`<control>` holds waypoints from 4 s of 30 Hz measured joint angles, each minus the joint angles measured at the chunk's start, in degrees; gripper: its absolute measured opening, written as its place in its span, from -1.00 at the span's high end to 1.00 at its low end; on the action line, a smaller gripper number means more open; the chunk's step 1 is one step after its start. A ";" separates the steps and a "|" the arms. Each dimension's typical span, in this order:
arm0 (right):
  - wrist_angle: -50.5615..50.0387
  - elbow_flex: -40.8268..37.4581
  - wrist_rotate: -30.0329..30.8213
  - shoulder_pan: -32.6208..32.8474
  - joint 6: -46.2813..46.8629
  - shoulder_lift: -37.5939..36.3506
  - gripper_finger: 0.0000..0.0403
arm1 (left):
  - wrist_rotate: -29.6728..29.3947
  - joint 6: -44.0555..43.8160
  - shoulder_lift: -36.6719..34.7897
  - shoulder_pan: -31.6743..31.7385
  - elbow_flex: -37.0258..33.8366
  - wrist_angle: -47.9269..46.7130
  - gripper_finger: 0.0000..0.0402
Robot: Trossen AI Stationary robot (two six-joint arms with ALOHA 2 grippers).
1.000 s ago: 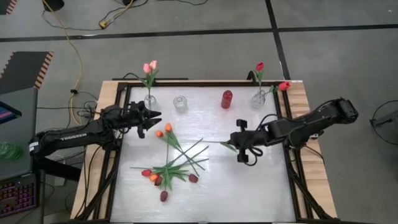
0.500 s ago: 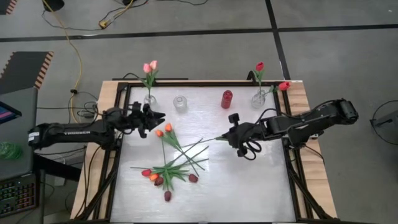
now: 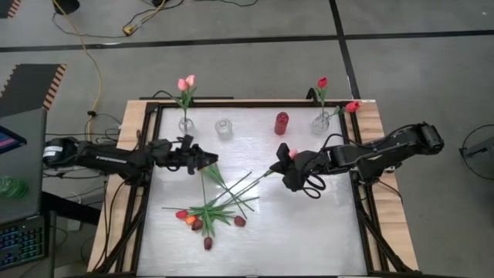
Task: Sort flowers into vase by color
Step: Put the white-pink flower into the left transparent vase
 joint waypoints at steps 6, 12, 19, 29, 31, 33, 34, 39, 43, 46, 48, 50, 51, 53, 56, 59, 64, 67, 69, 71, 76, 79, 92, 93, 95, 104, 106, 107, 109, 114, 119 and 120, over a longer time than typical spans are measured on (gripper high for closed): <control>2.00 0.00 -0.04 0.00 -6.68 0.00 0.80 | 0.17 0.57 9.03 -2.51 7.00 0.23 0.22; 2.49 0.00 -0.04 0.00 -9.52 0.00 0.80 | 0.59 3.55 17.84 -4.43 15.74 0.12 0.22; 2.80 0.00 -0.06 0.02 -9.72 0.00 0.80 | 3.64 4.82 28.51 -5.57 25.99 -0.57 0.22; 3.60 0.00 -0.10 1.89 -16.59 -0.02 0.80 | 12.08 4.41 41.38 -5.56 38.27 -1.12 0.22; 3.71 0.00 -0.07 2.56 -18.46 -0.02 0.80 | 14.16 4.40 42.97 -5.53 40.16 -1.37 0.22; 4.42 0.00 -0.09 3.22 -19.25 -0.02 0.80 | 15.94 4.38 43.97 -5.53 41.58 -1.79 0.23; 4.60 0.00 -0.07 3.48 -19.44 -0.02 0.80 | 16.37 4.40 44.35 -5.53 42.04 -1.92 0.25; 4.97 0.00 -0.09 4.28 -19.58 -0.02 0.80 | 17.22 4.40 44.63 -5.55 42.63 -2.88 0.39; 5.03 0.00 -0.05 4.16 -19.58 -0.02 0.80 | 17.44 4.40 44.63 -5.54 42.63 -3.63 0.54; 5.17 0.00 -0.02 4.15 -19.59 -0.01 0.80 | 17.44 4.40 44.63 -5.53 42.63 -3.98 0.66; 5.46 0.00 -0.02 4.15 -19.58 0.00 0.80 | 17.50 4.40 44.63 -5.53 42.63 -3.86 0.73; 5.67 0.00 -0.02 4.16 -19.60 0.00 0.80 | 17.57 4.40 44.61 -5.55 42.65 -3.74 0.80; 5.67 0.00 0.00 4.17 -19.62 0.00 0.80 | 17.62 4.40 44.60 -5.55 42.65 -3.77 0.84; 5.67 0.00 0.00 4.17 -19.62 0.00 0.78 | 17.59 4.45 44.61 -5.55 42.65 -3.85 0.90; 5.77 0.00 0.07 4.17 -19.62 0.00 0.70 | 17.14 4.90 44.60 -5.54 42.65 -3.99 0.97; 6.01 0.00 0.13 4.15 -19.58 0.00 0.58 | 17.00 5.04 44.61 -5.38 42.65 -4.04 0.98; 6.04 0.00 1.15 4.15 -19.53 0.00 0.36 | 16.70 5.15 44.61 -5.06 42.65 -4.06 0.96; 5.95 0.00 5.31 4.17 -19.45 0.00 0.27 | 16.59 5.88 44.61 -4.65 42.65 -4.04 0.97; 5.90 0.00 8.87 4.17 -19.43 0.00 0.22 | 16.59 6.33 44.60 -4.30 42.65 -4.03 0.99; 5.87 0.00 12.71 4.17 -18.54 0.00 0.20 | 16.62 6.42 44.61 -3.83 42.65 -4.02 0.99; 5.85 0.00 20.95 4.16 -10.09 -0.01 0.22 | 16.78 8.82 44.59 -2.36 42.65 -4.06 0.99; 5.77 0.00 24.38 4.15 -7.66 -0.04 0.24 | 17.16 9.35 44.59 -1.10 42.65 -4.60 1.00; 5.65 0.00 25.81 4.15 -7.89 -0.09 0.25 | 19.89 12.58 43.49 6.94 42.63 -5.76 1.00; 5.65 0.00 25.84 4.14 -7.88 -0.09 0.25 | 20.14 12.58 43.43 7.59 42.63 -5.75 1.00; 5.63 0.00 26.65 4.13 -7.83 -0.09 0.25 | 21.80 12.60 43.24 9.03 42.63 -5.43 1.00; 5.58 0.00 31.50 2.42 3.43 -0.09 0.26 | 23.35 20.42 34.80 13.52 42.61 -6.48 1.00; 5.52 0.00 31.47 1.57 4.38 -0.09 0.25 | 21.96 23.98 31.07 14.05 42.61 -9.16 1.00; 5.52 0.00 31.47 1.14 4.90 -0.09 0.25 | 20.73 26.28 28.63 14.28 42.61 -11.96 1.00; 5.50 0.00 31.45 0.32 6.24 -0.09 0.26 | 16.93 31.89 23.79 14.42 42.61 -17.64 1.00; 5.50 0.00 29.97 -2.01 9.91 -0.09 0.25 | 5.30 43.78 12.14 14.29 42.37 -28.54 1.00; 5.52 0.00 24.38 -4.28 15.92 -0.09 0.25 | -2.11 50.27 3.01 13.70 38.64 -28.91 1.00; 5.52 0.00 23.15 -4.68 17.25 -0.09 0.25 | -3.40 50.97 1.37 13.66 36.98 -27.95 1.00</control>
